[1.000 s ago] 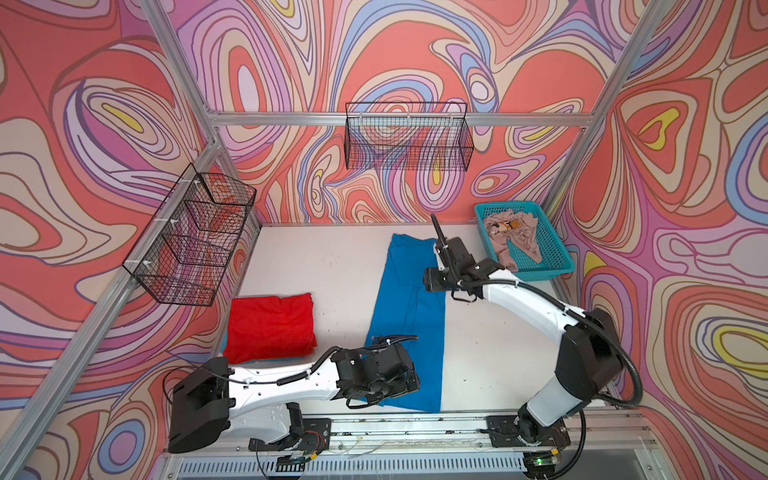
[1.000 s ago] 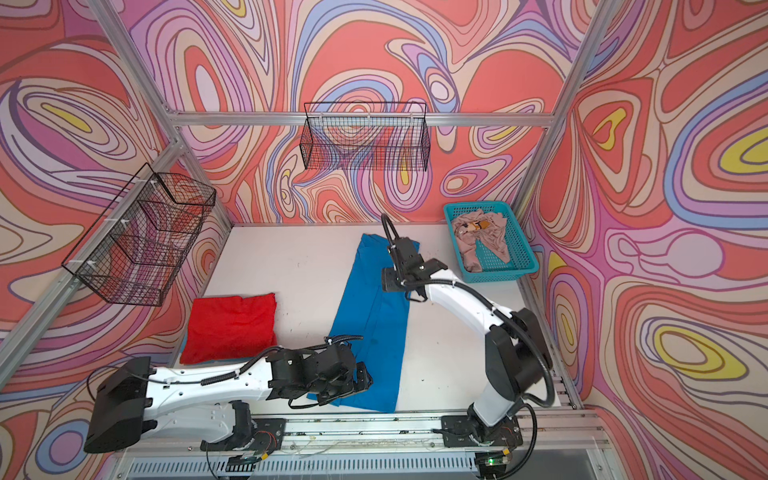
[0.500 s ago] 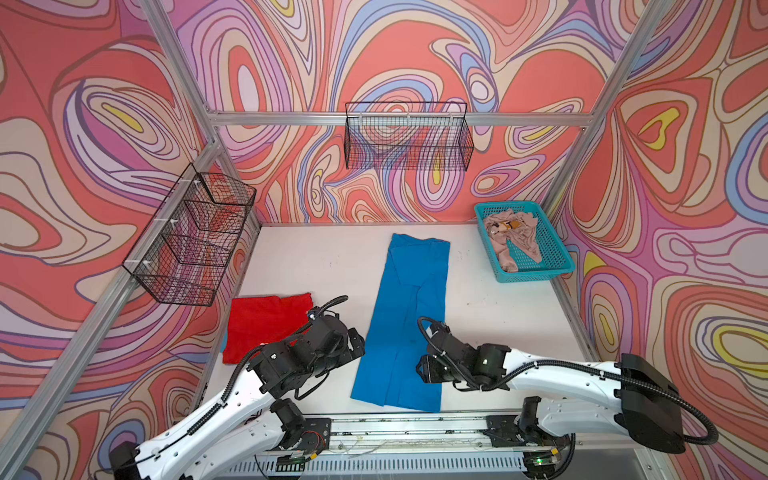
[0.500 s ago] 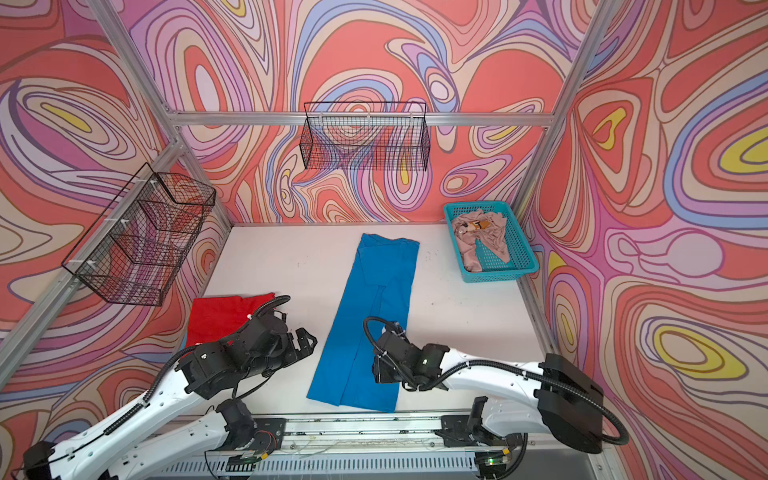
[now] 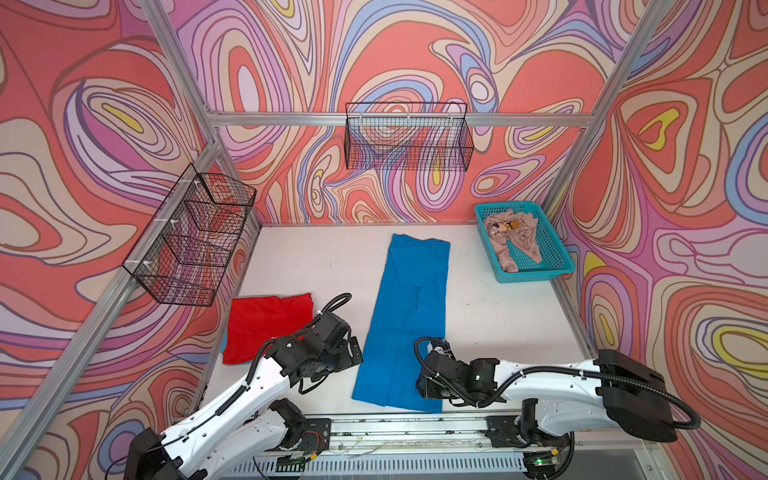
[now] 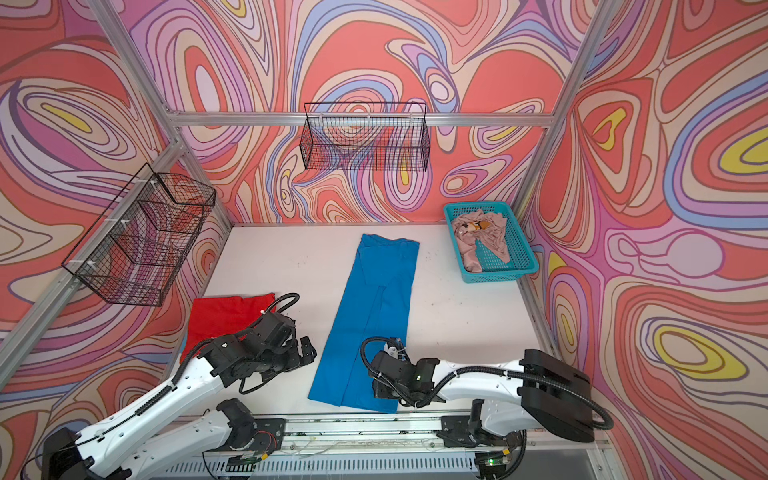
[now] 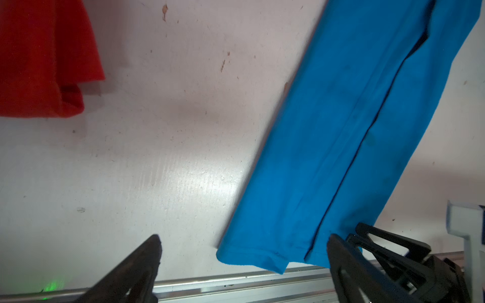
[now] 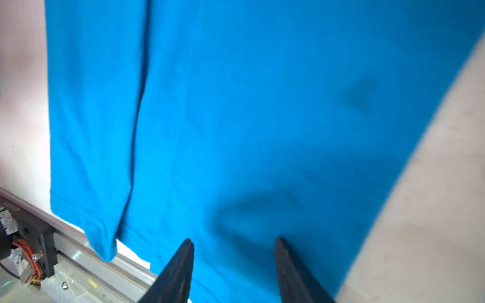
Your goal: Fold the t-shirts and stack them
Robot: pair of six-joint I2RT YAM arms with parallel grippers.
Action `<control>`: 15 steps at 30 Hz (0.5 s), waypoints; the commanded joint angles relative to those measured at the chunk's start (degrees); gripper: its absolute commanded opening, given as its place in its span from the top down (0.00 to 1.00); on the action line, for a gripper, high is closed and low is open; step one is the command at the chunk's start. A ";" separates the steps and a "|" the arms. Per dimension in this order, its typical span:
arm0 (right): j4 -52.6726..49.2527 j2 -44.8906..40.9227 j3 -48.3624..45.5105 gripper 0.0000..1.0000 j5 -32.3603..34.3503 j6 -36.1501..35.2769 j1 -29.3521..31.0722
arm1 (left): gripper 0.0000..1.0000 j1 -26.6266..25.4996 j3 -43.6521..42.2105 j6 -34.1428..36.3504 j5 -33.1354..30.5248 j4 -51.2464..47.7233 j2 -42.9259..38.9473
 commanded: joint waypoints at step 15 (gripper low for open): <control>-22.40 -13.69 -3.11 0.46 1.91 -6.77 -12.37 | 0.00 0.35 -6.78 -3.14 17.69 13.50 7.05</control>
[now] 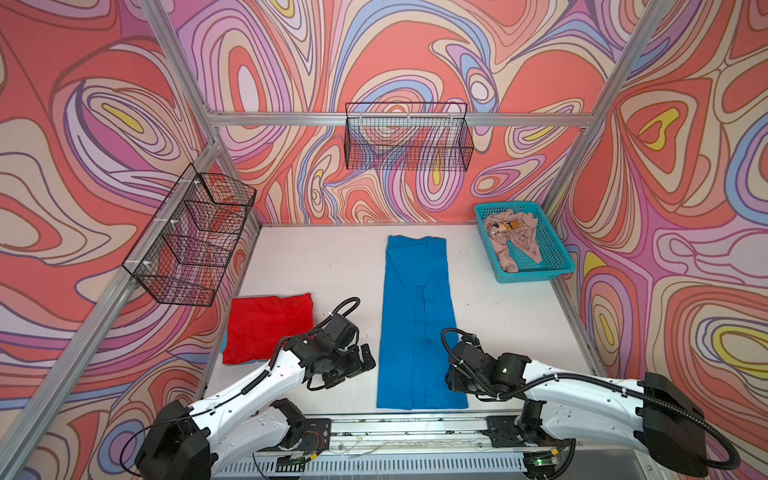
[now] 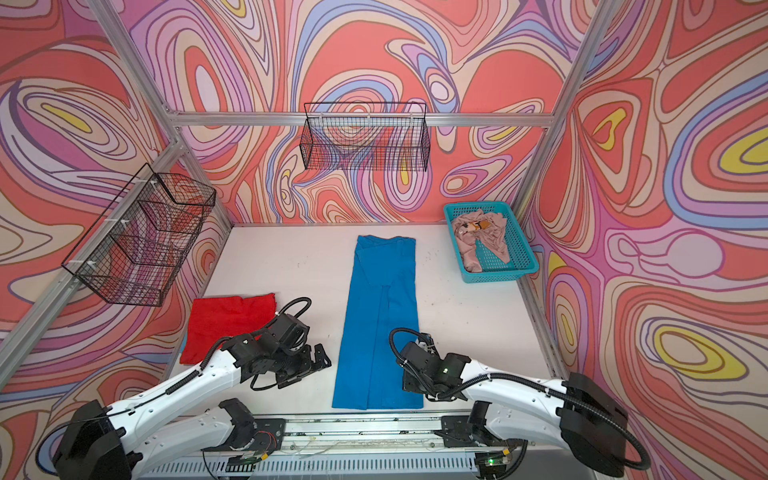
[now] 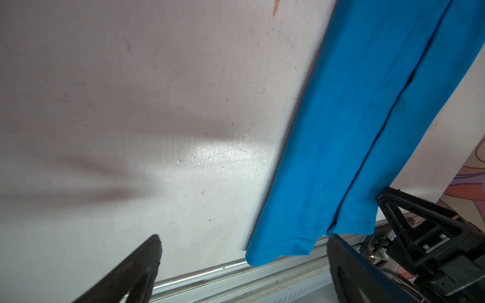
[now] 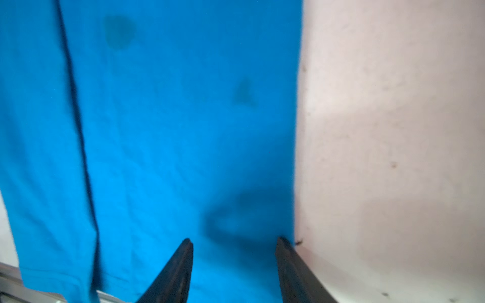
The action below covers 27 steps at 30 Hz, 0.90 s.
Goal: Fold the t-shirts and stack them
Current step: 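Grasp the blue strip's near end with both grippers and lift it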
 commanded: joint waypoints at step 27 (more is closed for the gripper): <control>-12.06 -7.12 -3.19 0.39 -5.98 10.39 2.12 | 0.18 -13.22 -8.57 -11.40 5.45 8.17 5.53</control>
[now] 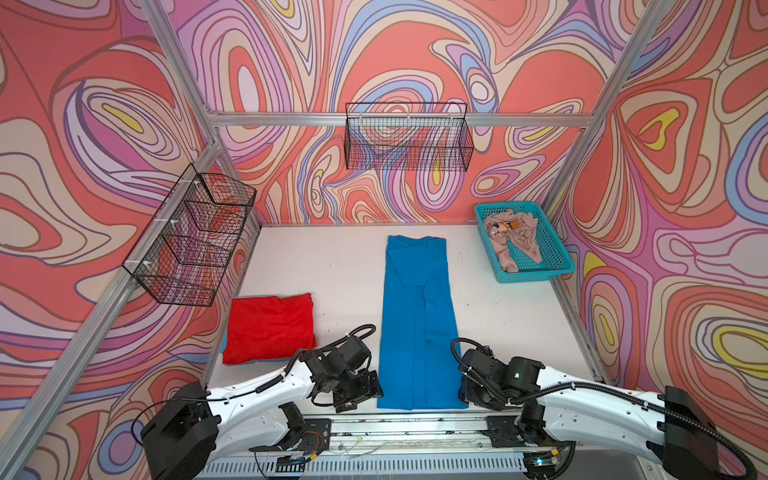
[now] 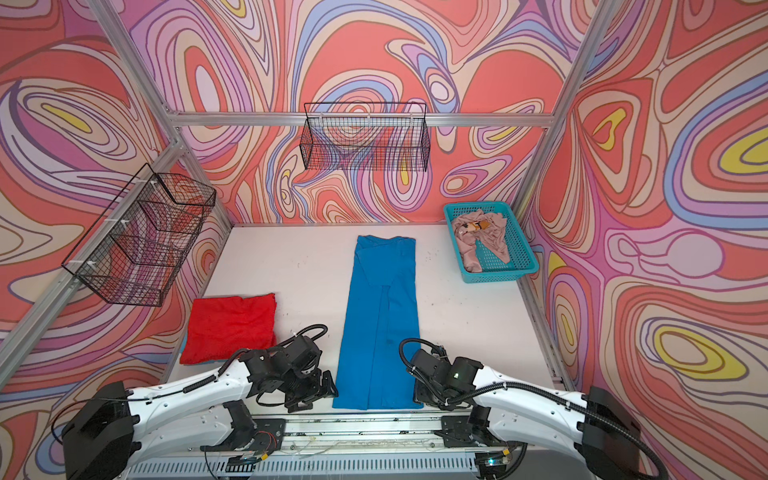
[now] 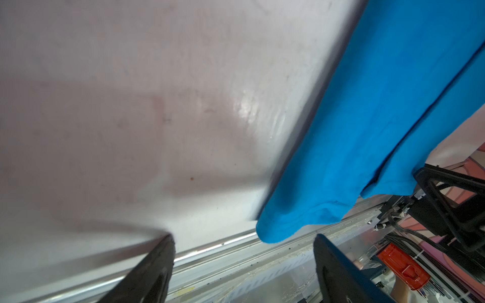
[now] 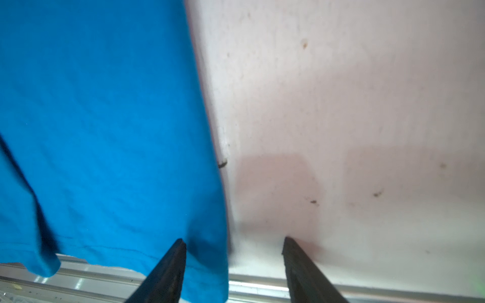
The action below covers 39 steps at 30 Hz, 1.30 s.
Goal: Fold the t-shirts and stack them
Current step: 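Grasp the blue strip's near end with both grippers and lift it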
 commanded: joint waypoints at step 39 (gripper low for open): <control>7.85 1.57 -2.52 0.79 1.36 10.44 8.29 | 0.73 -4.92 0.90 -4.09 -0.24 10.75 11.15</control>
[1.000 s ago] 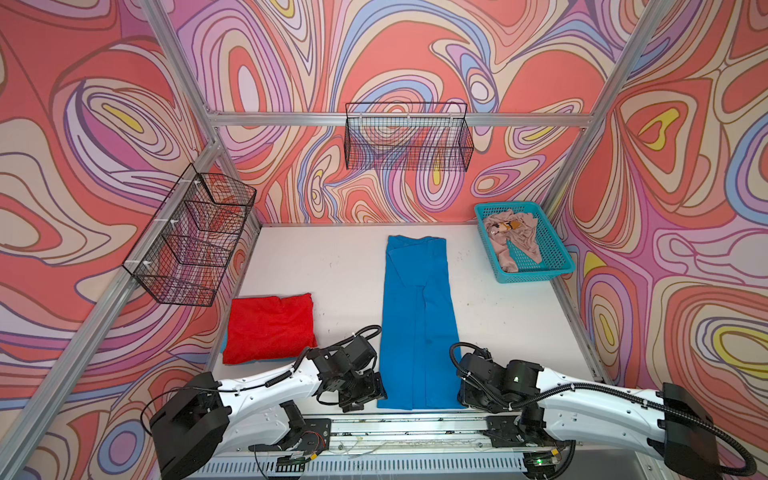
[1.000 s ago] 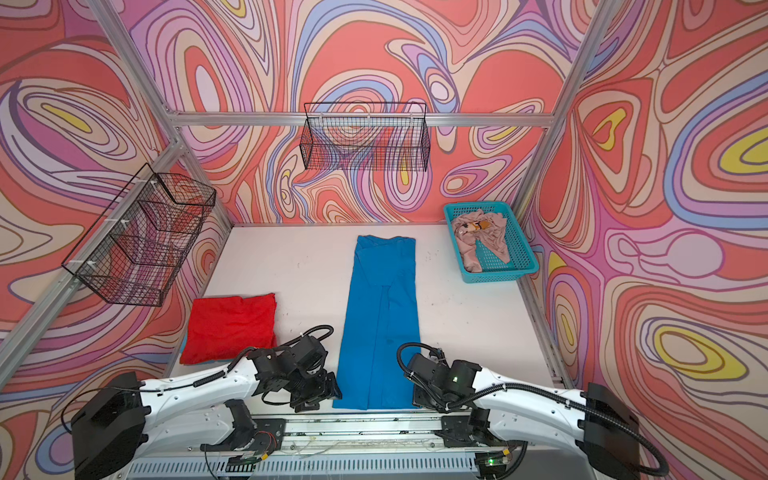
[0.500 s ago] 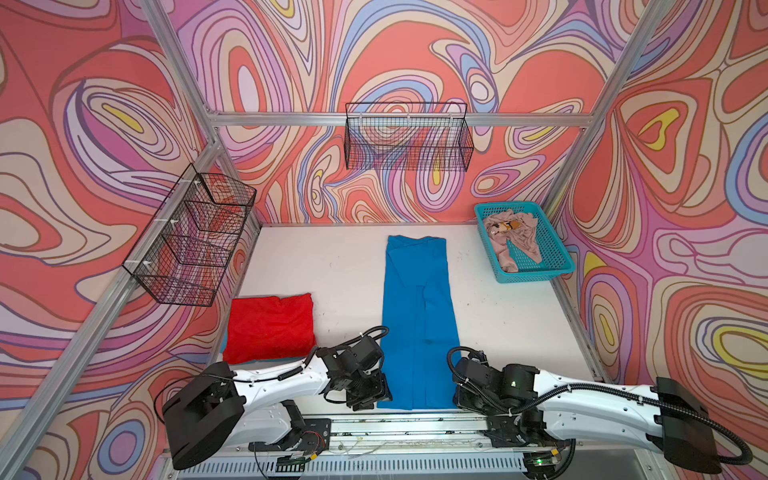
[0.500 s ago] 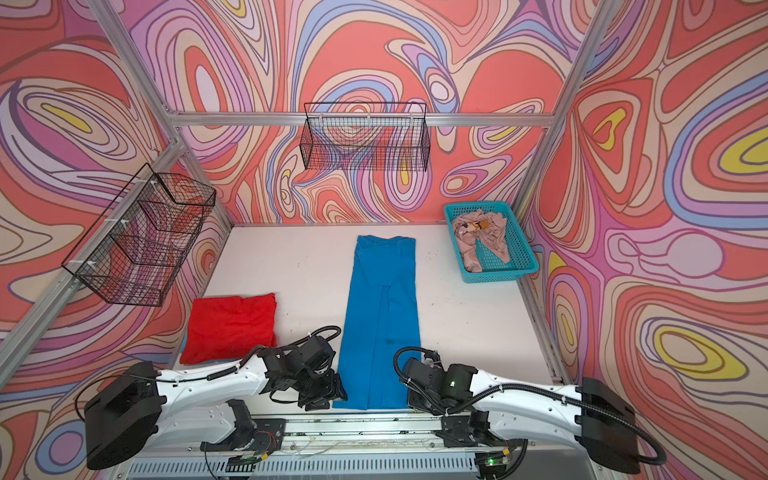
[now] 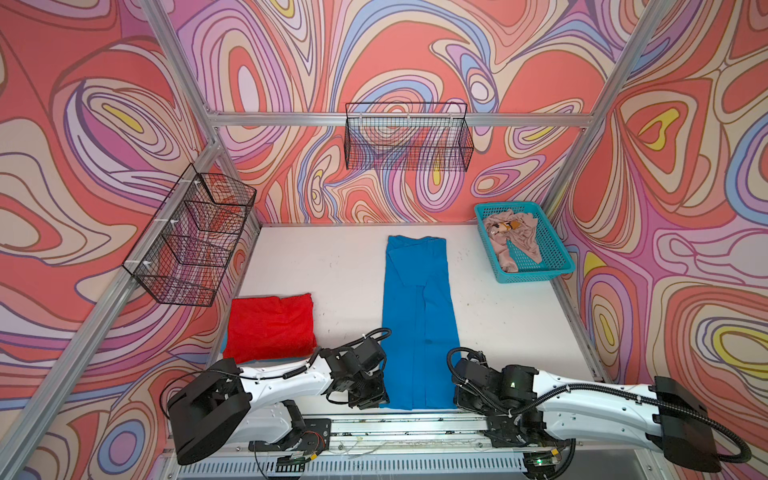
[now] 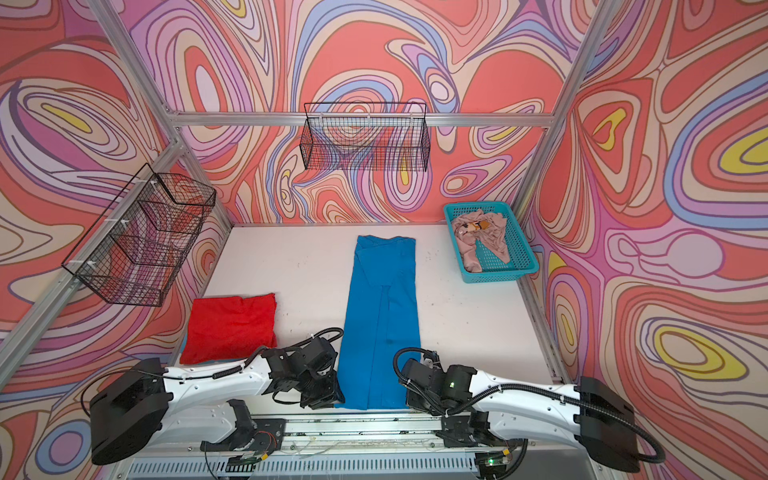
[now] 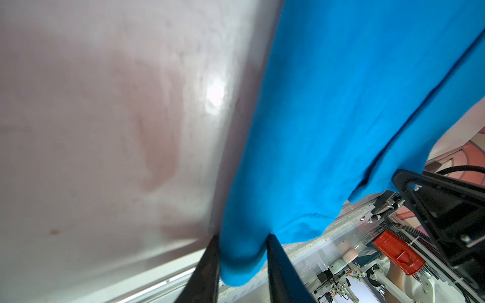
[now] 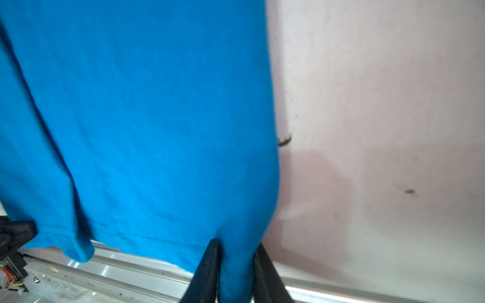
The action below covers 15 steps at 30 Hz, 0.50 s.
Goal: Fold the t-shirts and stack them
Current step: 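Grasp the blue strip's near end with both grippers and lift it, then fold the held near end over toward the far end with both grippers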
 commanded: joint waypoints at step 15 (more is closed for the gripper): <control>-3.19 -2.59 1.17 1.00 2.92 1.45 0.42 | 1.00 -0.46 1.02 -1.07 -2.97 -1.24 -1.62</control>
